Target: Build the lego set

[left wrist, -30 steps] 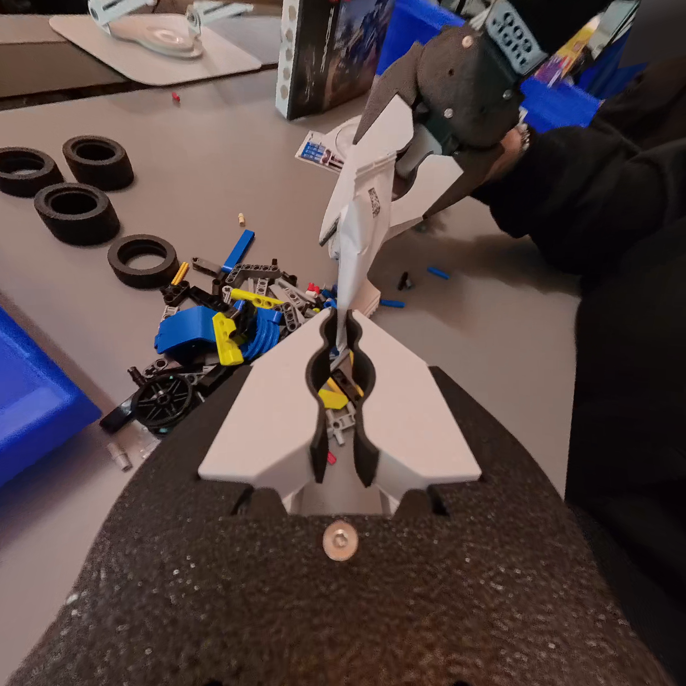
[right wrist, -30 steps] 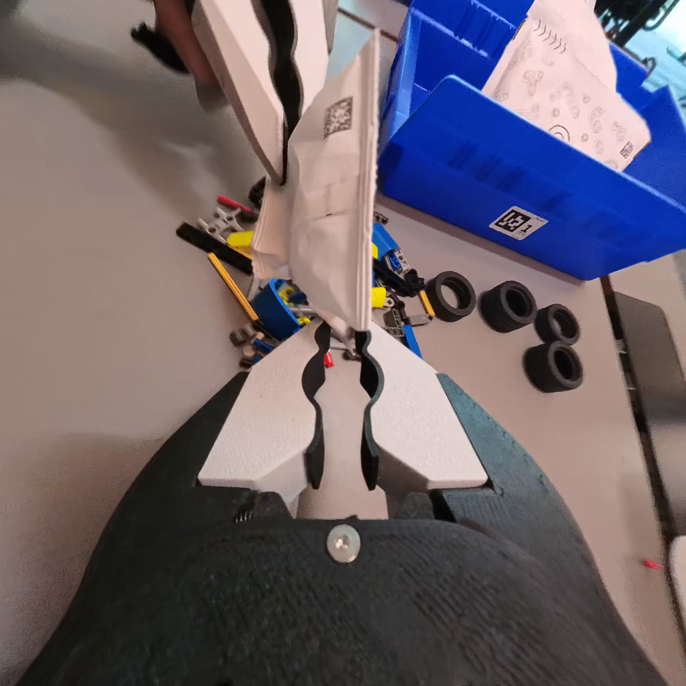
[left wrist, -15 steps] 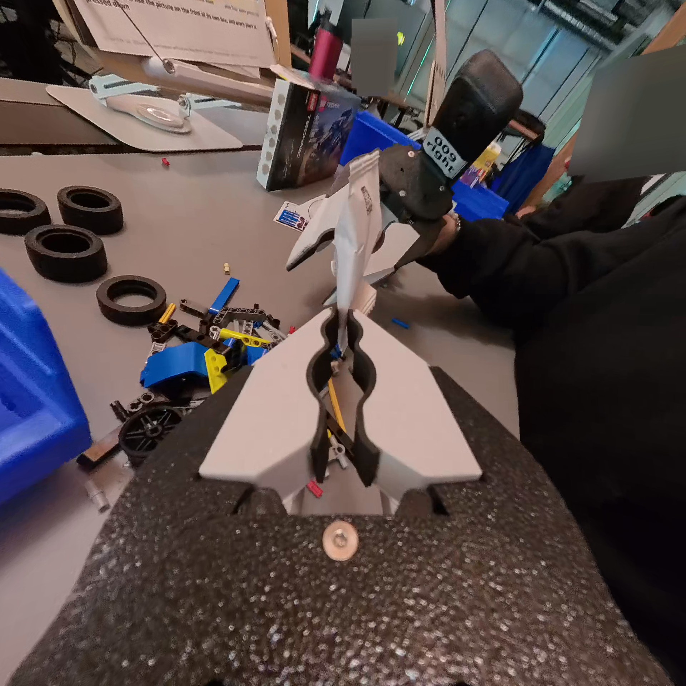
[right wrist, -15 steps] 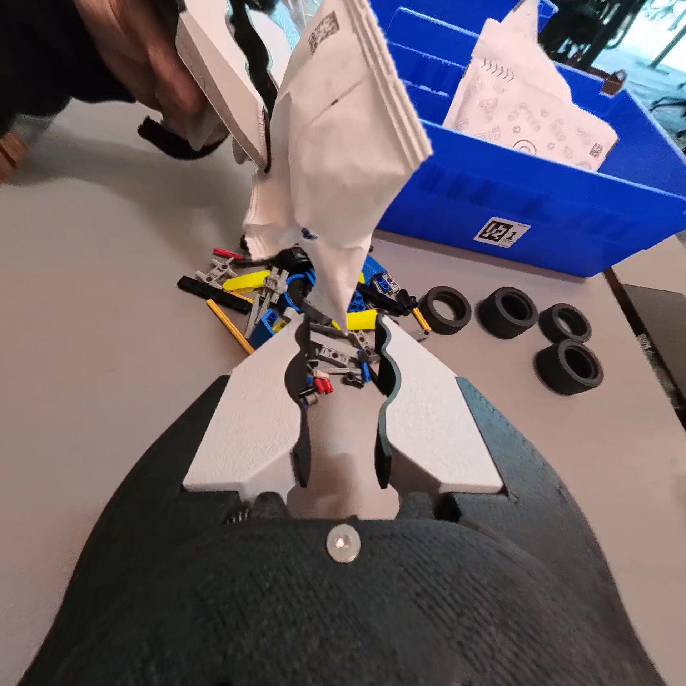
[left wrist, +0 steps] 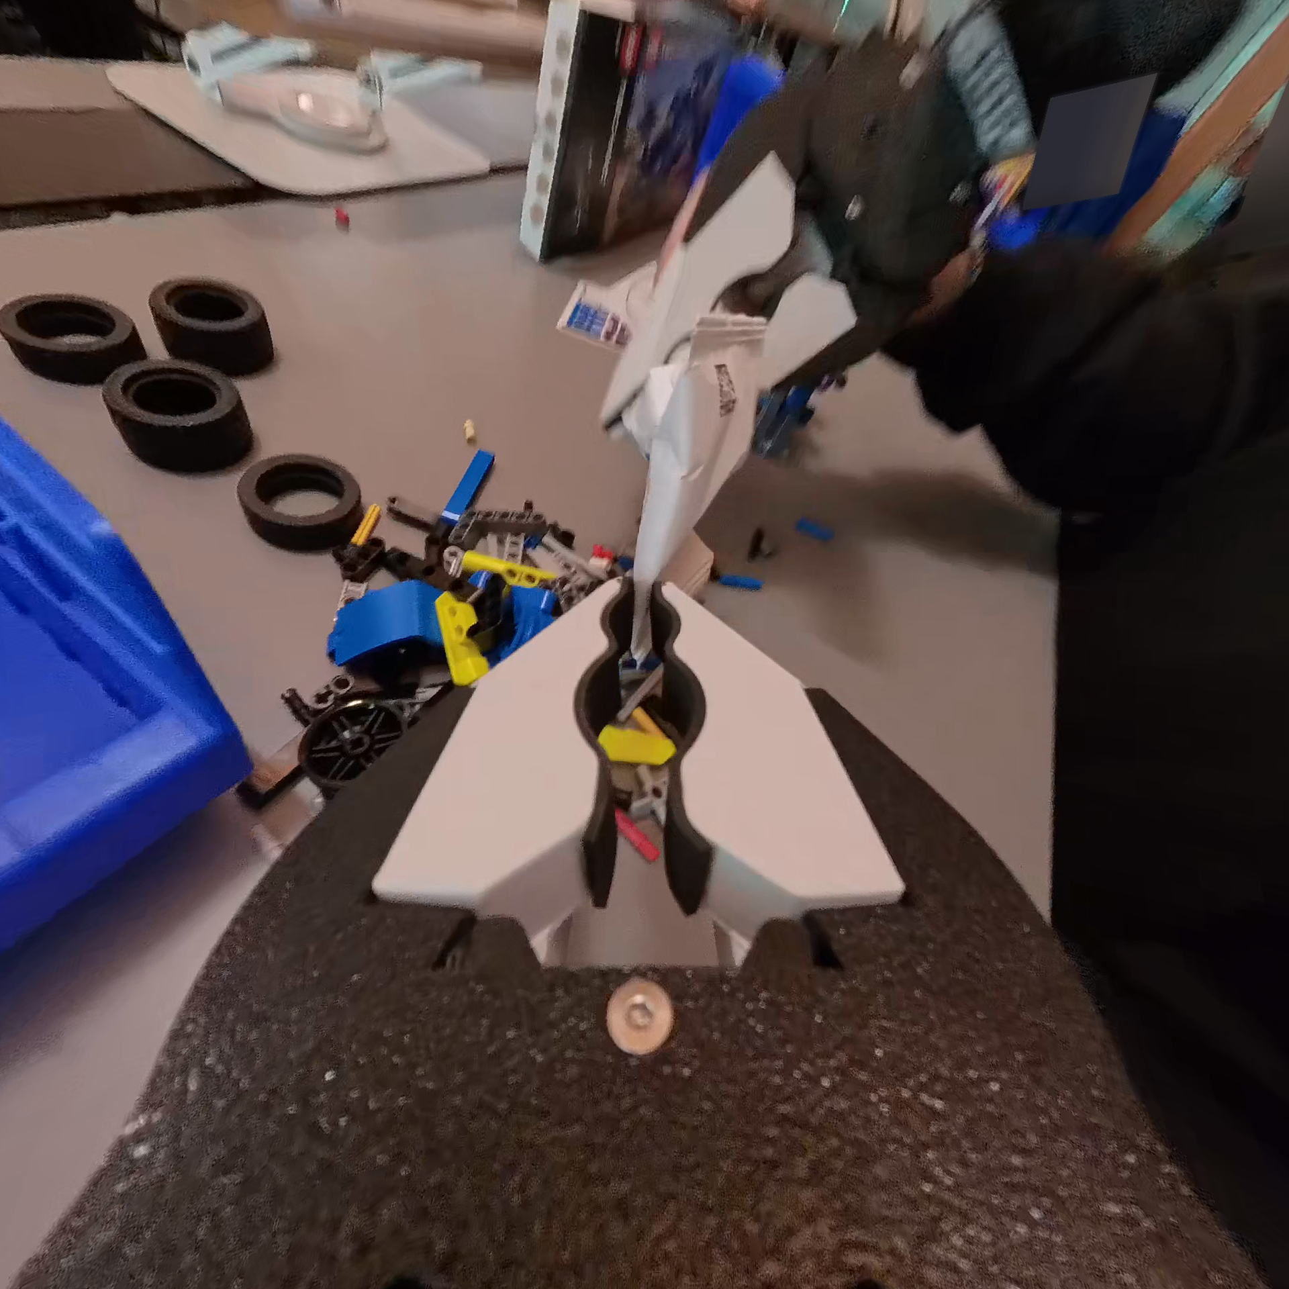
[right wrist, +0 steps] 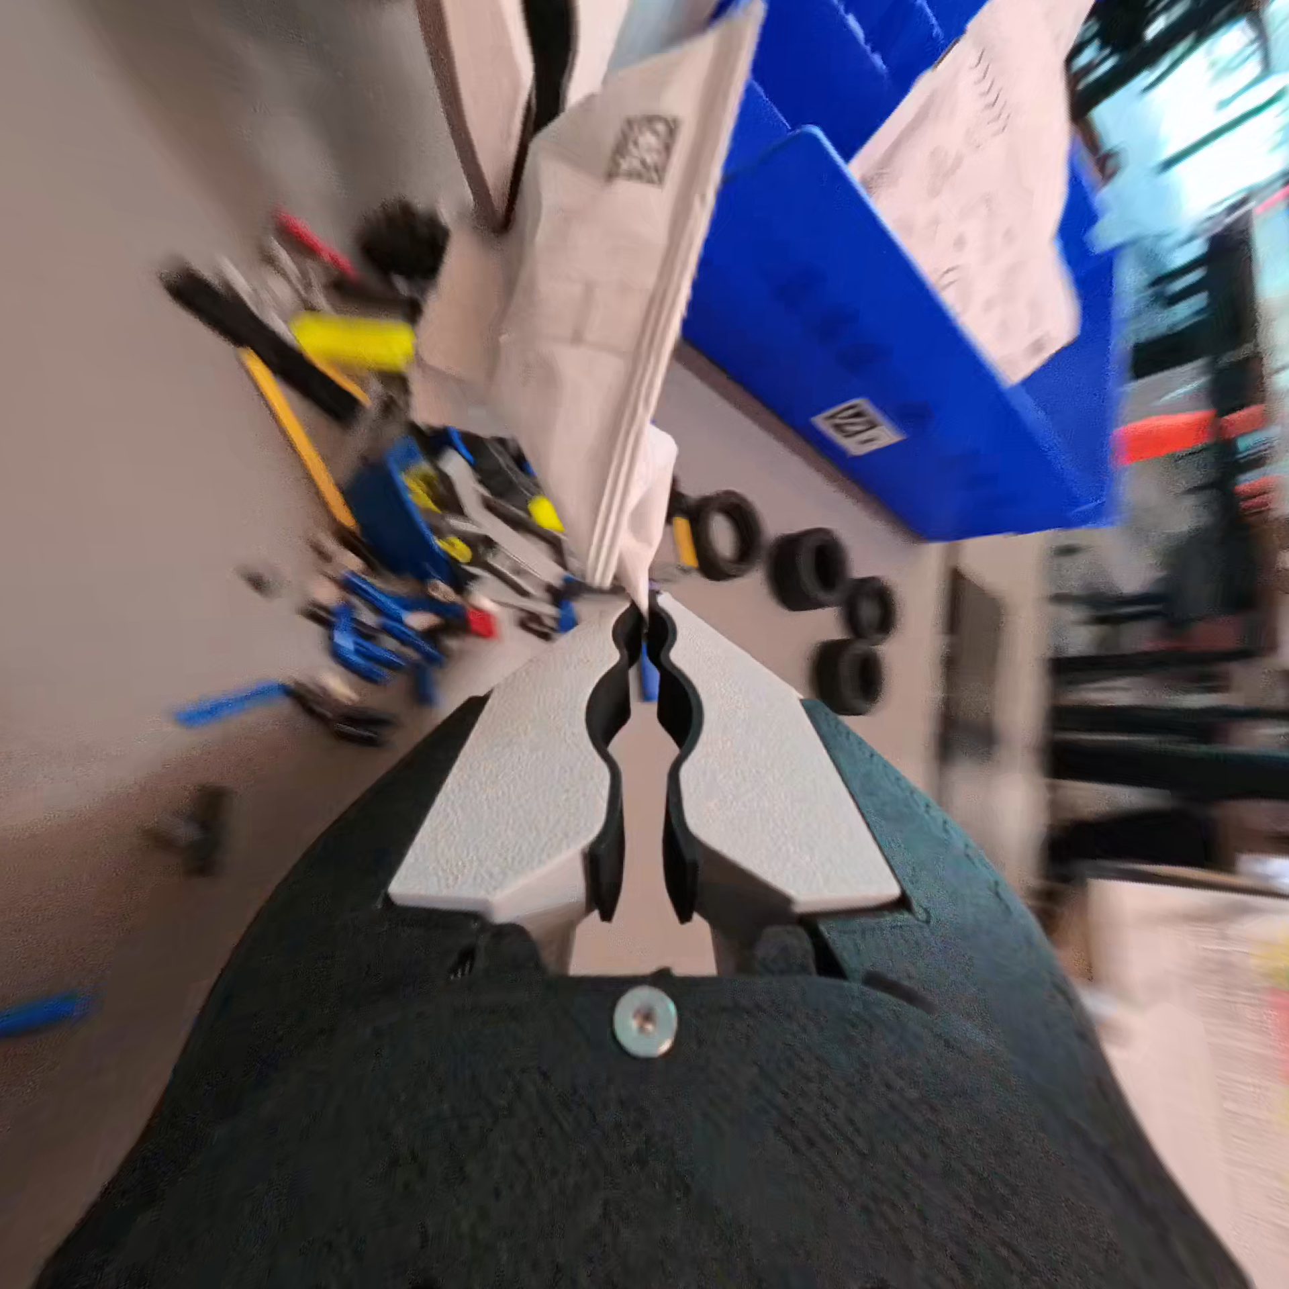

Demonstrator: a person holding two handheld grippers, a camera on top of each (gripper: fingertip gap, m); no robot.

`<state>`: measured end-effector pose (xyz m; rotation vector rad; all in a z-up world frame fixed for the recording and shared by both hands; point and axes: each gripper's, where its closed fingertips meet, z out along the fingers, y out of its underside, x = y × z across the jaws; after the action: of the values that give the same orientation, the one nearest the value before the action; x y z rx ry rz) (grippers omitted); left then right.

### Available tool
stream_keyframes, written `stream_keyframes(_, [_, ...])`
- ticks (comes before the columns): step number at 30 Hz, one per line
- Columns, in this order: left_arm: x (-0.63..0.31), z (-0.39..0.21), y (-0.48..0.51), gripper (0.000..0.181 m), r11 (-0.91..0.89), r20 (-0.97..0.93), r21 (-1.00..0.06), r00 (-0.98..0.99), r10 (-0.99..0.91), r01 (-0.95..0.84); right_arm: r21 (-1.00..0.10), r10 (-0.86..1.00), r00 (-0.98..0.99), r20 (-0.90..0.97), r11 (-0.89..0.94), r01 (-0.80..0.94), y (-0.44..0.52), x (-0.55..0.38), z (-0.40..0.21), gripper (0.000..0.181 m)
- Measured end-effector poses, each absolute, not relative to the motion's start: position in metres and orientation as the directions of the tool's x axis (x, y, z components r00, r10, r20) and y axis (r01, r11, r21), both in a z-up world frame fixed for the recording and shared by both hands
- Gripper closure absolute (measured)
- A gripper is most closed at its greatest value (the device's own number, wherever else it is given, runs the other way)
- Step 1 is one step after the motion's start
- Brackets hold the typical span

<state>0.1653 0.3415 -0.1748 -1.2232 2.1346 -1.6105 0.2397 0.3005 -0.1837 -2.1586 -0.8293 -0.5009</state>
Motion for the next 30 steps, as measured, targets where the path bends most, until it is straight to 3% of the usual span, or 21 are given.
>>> stream_keyframes(1, [0.167, -0.179, 0.341, 0.180, 0.122, 0.271, -0.858, -0.642, -0.717, -0.498, -0.388, 0.427, 0.587, 0.688, -0.467, 0.794, 0.303, 0.246, -0.179, 0.181])
stream_keyframes(4, [0.171, -0.186, 0.339, 0.180, 0.285, 0.166, -0.807, -0.663, -0.730, -0.516, 0.031, 0.527, 0.173, 0.832, -0.356, 0.934, 0.308, 0.263, -0.173, 0.181])
stream_keyframes(6, [0.173, -0.187, 0.339, 0.180, 0.360, 0.122, -0.767, -0.671, -0.731, -0.532, 0.227, 0.609, -0.014, 0.793, -0.274, 0.934, 0.308, 0.270, -0.183, 0.181])
stream_keyframes(15, [0.175, -0.197, 0.335, 0.180, 0.320, 0.273, -0.620, -0.579, -0.768, -0.717, 0.346, 0.681, -0.182, 0.709, -0.112, 0.932, 0.319, 0.274, -0.214, 0.181])
stream_keyframes(20, [0.178, -0.189, 0.341, 0.180, 0.268, 0.314, -0.614, -0.541, -0.781, -0.743, 0.210, 0.725, -0.012, 0.689, -0.184, 0.960, 0.312, 0.283, -0.218, 0.181])
stream_keyframes(22, [0.178, -0.183, 0.342, 0.180, 0.255, 0.325, -0.627, -0.544, -0.773, -0.736, 0.045, 0.758, 0.185, 0.625, -0.272, 0.961, 0.301, 0.283, -0.220, 0.166])
stream_keyframes(27, [0.178, -0.178, 0.345, 0.180, 0.214, 0.347, -0.650, -0.535, -0.771, -0.730, -0.418, 0.738, 0.576, 0.353, -0.426, 0.802, 0.288, 0.253, -0.207, 0.152])
stream_keyframes(30, [0.179, -0.172, 0.344, 0.180, 0.140, 0.396, -0.687, -0.528, -0.751, -0.713, -0.517, 0.718, 0.674, 0.175, -0.516, 0.683, 0.284, 0.239, -0.217, 0.147])
